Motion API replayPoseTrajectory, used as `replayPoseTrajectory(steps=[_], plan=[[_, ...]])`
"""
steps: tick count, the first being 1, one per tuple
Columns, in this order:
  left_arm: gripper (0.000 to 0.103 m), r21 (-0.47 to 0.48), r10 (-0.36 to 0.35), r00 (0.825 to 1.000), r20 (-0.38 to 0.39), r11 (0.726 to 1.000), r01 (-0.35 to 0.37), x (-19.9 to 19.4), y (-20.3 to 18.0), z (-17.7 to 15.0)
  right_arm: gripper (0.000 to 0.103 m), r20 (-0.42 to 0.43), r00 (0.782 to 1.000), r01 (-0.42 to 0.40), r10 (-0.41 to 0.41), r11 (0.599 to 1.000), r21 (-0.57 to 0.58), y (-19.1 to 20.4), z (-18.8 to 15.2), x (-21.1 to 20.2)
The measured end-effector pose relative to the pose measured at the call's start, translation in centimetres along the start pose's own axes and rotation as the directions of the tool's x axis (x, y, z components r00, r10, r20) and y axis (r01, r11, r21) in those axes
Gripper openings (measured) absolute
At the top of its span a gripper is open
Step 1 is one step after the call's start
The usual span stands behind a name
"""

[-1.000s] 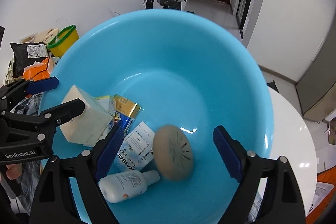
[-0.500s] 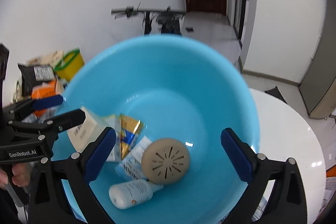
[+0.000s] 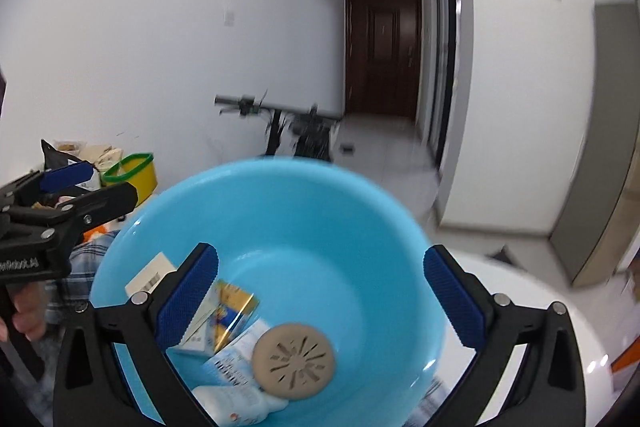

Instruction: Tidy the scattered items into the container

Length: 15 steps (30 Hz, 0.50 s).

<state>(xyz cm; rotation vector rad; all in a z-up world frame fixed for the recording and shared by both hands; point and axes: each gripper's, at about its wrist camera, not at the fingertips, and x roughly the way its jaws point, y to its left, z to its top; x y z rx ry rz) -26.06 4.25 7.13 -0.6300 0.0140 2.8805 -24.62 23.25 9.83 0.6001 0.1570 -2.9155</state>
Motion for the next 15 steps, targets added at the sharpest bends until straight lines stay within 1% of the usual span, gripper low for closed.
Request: replayPoseTrajectory(steps=[2,3,7,10,12,14,15], plan=[[0.103,-0.005,-0.011,1.000,0.020,1.000,0.011,-0.5,0.1,-0.1,0.103,0.055,0.998,0.037,-0.036,0.999,-0.021,0.3,0.0,-0.8],[0.103,-0.009,-0.012,1.000,0.021,1.000,0.013,-0.7,0.1,-0.2,0.103,0.068,0.997,0.042,-0.041,0.999,-0.022,0.4,0.0,-1.0],[0.103,-0.058,-0.036,0.999,-0.023,0.998,0.035,-0.9,0.9,-0.3,0.103,0.039,0.999,0.037,-0.037,0.999,0.009,-0.1,0.0,-1.0],[0.103,-0.091,-0.036,0.999,0.014,0.995,0.037,-1.8,1.5,-0.4,0.103,0.046,0.998,0.047,-0.048,0.999,0.023,-0.6,0.0,-1.4],[0.103,-0.073,-0.032,0.999,0.036,0.997,0.034,-2.5,1.6,-0.3,0.103,0.051,0.998,0.046,-0.048,0.999,0.025,-0.8,0.1,-1.7],[0.103,-0.067,-0.027,0.999,0.037,0.997,0.029,-3.0,1.7,-0.2,0.103,0.051,0.997,0.048,-0.050,0.998,0.031,-1.0,0.1,-2.0],[0.103,-0.082,-0.036,0.999,0.030,0.996,0.039,-3.5,1.8,-0.2,0.103,0.050,0.998,0.046,-0.048,0.998,0.038,-1.0,0.2,-2.3]])
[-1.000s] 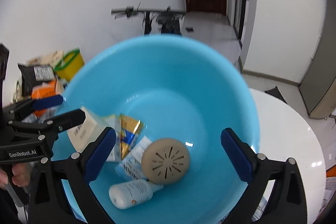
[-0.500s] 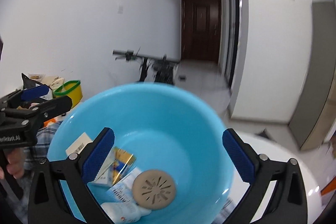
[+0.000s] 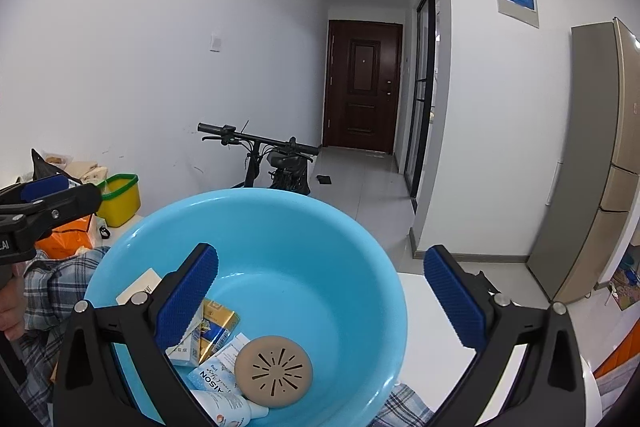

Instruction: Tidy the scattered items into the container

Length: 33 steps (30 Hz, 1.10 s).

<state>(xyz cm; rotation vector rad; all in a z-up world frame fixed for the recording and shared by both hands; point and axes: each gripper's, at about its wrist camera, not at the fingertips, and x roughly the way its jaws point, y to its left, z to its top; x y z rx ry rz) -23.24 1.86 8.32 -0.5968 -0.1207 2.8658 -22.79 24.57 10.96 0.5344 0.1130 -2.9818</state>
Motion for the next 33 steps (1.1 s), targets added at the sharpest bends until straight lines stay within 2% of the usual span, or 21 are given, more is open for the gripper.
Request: replayPoseTrajectory(steps=[4,6,8,12,16,20,23,25,28,30,33], plan=[[0.103,-0.098,-0.057,0.998,-0.006,0.994,0.056,-2.3,1.1,-0.2,0.103,-0.058,0.998,0.005,-0.005,1.000,0.003,0.0,0.0,-1.6],[0.103,-0.099,-0.027,0.999,-0.023,0.995,0.025,-3.4,1.3,-0.5,0.103,-0.048,0.999,0.002,-0.002,1.000,-0.004,0.0,-0.2,-3.4],[0.103,-0.077,0.008,0.997,-0.074,0.997,-0.014,-4.2,1.4,-1.1,0.103,-0.040,0.999,-0.005,0.005,1.000,-0.005,0.0,-0.5,-5.2],[0.103,-0.089,-0.028,0.993,-0.116,0.996,0.018,-6.6,1.7,-3.0,0.103,-0.027,0.998,-0.058,0.059,0.998,0.034,-0.3,-1.3,-8.5],[0.103,-0.108,-0.020,0.993,-0.118,0.994,0.007,-9.4,2.5,-4.4,0.103,0.014,0.996,-0.093,0.092,0.994,0.050,-0.5,-2.1,-11.7],[0.103,-0.062,-0.009,0.995,-0.103,0.998,0.002,-11.4,1.8,-4.0,0.103,0.038,0.996,-0.075,0.074,0.997,0.009,0.2,-1.9,-13.0],[0.103,-0.038,0.000,0.996,-0.085,0.999,-0.003,-12.3,1.3,-3.6,0.103,0.035,0.997,-0.074,0.073,0.997,0.027,0.4,-1.8,-13.6],[0.103,-0.022,-0.019,0.997,-0.072,1.000,0.017,-13.1,0.8,-3.8,0.103,0.038,0.997,-0.074,0.072,0.996,0.051,0.3,-2.3,-14.3],[0.103,0.048,-0.063,0.997,-0.054,0.997,0.065,-14.5,0.0,-4.9,0.103,0.049,0.997,-0.056,0.054,0.998,0.033,0.5,-3.8,-15.9],[0.103,0.052,-0.054,0.997,-0.054,0.997,0.057,-15.2,-0.1,-6.2,0.103,0.034,0.998,-0.048,0.048,0.999,0.003,0.8,-5.3,-16.9],[0.103,0.046,-0.076,0.994,-0.072,0.996,0.080,-16.2,-0.6,-8.4,0.103,0.013,0.998,-0.067,0.067,0.998,0.021,0.6,-7.2,-18.2]])
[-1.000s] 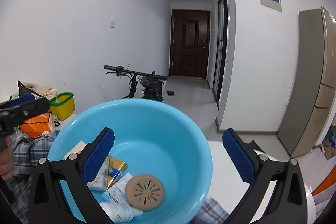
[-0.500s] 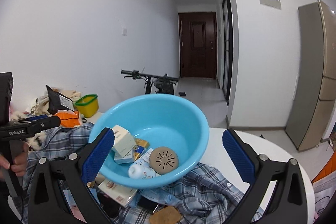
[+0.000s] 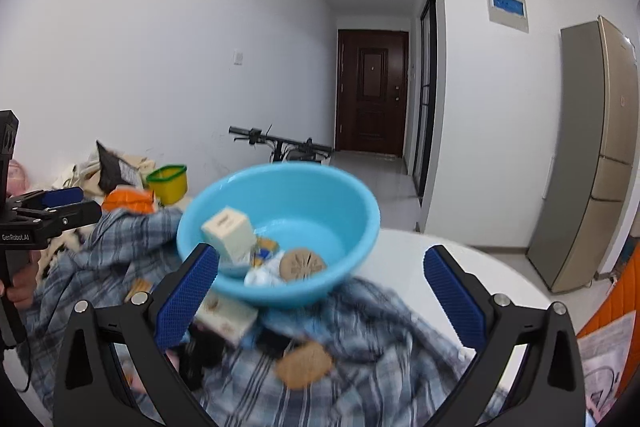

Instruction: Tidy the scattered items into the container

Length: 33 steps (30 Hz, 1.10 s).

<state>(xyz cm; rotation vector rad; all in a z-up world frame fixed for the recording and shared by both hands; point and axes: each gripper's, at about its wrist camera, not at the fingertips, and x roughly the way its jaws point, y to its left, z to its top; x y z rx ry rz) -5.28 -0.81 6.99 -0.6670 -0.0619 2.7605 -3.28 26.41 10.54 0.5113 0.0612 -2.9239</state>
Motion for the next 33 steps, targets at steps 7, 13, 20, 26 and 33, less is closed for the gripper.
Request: replayPoseTrajectory(steps=[7,13,20,26,33], plan=[[0.103,0.058,0.081,0.996,0.048,0.995,-0.084,-2.1,-2.2,-5.2,0.103,-0.036,0.999,-0.029,0.032,0.996,0.089,-0.4,-4.9,-2.5],[0.103,0.032,0.058,0.996,0.072,0.998,-0.061,-2.9,-3.0,-7.6,0.103,-0.031,1.000,0.006,-0.003,0.996,0.090,-0.1,-8.3,-3.2],[0.103,-0.013,0.071,0.997,-0.030,0.997,-0.071,-1.1,-2.6,-10.9,0.103,-0.080,0.997,-0.011,0.017,0.998,0.068,1.0,-11.0,-2.8],[0.103,-0.033,0.058,0.995,-0.080,0.998,-0.061,-0.6,-2.0,-12.0,0.103,-0.092,0.996,-0.009,0.018,0.996,0.093,0.8,-11.9,-3.0],[0.103,-0.017,0.041,0.995,-0.086,0.999,-0.043,-0.5,-2.4,-11.7,0.103,-0.107,0.994,-0.024,0.033,0.996,0.081,0.7,-11.6,-2.8]])
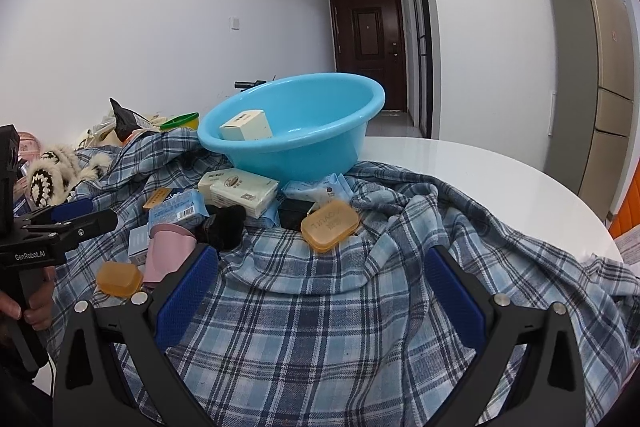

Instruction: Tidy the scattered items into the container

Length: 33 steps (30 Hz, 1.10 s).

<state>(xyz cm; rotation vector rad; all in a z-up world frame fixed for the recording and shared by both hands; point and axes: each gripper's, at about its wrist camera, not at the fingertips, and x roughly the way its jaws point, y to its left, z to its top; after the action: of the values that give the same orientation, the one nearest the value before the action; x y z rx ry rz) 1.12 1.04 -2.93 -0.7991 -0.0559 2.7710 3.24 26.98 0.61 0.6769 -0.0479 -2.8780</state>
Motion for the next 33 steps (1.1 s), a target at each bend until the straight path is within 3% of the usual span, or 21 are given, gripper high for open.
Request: replayPoseTrajectory(steps=[5,8,12,16,20,23,25,29,33], plan=[[0.103,0.039,-0.012,0.999,-0.045,0.999,0.013,0.6,-0.3,0.1,0.103,-0.033,0.998,-0.049,0.048,0.999,-0.018,0.1,0.8,0.3],[0.103,0.070,0.000,0.993,-0.114,0.998,0.008,1.4,-0.4,0.0,0.103,-0.098,0.990,-0.102,0.100,0.995,-0.017,0.0,1.1,1.1],[0.103,0.118,0.065,0.964,-0.258,0.992,-0.036,3.2,-0.7,-0.9,0.103,-0.214,0.968,-0.125,0.131,0.991,0.042,-0.9,0.5,2.5],[0.103,0.079,0.031,0.951,-0.307,0.997,-0.007,3.7,-0.3,-1.3,0.103,-0.313,0.941,-0.100,0.127,0.990,0.100,-1.8,-0.4,3.8],[0.103,0.082,0.002,0.950,-0.311,0.996,0.025,3.8,-0.2,-0.5,0.103,-0.319,0.938,-0.105,0.133,0.989,0.105,-1.9,-0.7,4.1],[0.103,0.161,-0.031,0.952,-0.305,0.983,0.083,4.5,-0.3,1.6,0.103,-0.319,0.938,-0.113,0.136,0.990,0.089,-1.7,-0.6,4.2],[0.103,0.224,-0.013,0.954,-0.300,0.971,0.084,5.5,-0.5,3.2,0.103,-0.321,0.936,-0.121,0.142,0.989,0.084,-1.4,-0.6,4.3],[0.103,0.348,-0.009,0.936,-0.351,0.927,0.139,8.6,-1.3,5.8,0.103,-0.318,0.933,-0.149,0.167,0.986,0.081,-0.9,-0.4,4.4],[0.103,0.360,-0.005,0.932,-0.362,0.922,0.145,10.9,-1.5,7.2,0.103,-0.335,0.928,-0.152,0.161,0.987,0.053,-0.7,-0.1,4.9]])
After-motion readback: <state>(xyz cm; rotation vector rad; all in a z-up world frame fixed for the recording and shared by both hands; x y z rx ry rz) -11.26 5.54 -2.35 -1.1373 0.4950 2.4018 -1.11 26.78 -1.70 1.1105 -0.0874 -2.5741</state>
